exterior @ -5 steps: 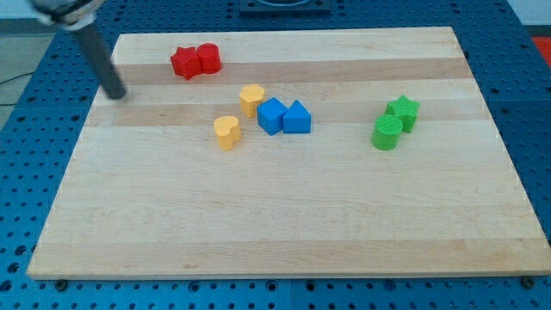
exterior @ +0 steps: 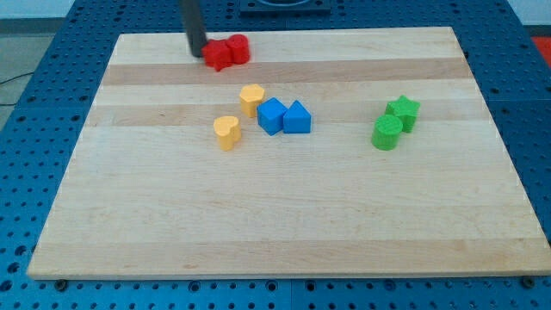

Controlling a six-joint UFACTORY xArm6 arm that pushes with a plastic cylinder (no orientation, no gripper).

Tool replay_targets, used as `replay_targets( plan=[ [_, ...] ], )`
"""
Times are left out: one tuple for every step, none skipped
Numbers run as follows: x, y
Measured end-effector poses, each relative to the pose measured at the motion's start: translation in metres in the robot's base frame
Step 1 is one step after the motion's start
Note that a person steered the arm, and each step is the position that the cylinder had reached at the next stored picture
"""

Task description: Move the red circle right to the blue triangle

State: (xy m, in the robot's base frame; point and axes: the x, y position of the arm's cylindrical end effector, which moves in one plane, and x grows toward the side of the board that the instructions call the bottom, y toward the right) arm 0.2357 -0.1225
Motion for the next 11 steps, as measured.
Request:
replay_targets(
  plan=[
    [-0.006,0.025],
    [-0.007,0.081],
    [0.004,0.110],
    [0.060,0.133],
    [0.079,0.168],
    [0.043,0.132],
    [0.050,0.192],
    [0.120,0.210],
    [0.134,0.237],
    [0.138,0.233],
    [0.068,0.206]
  ],
)
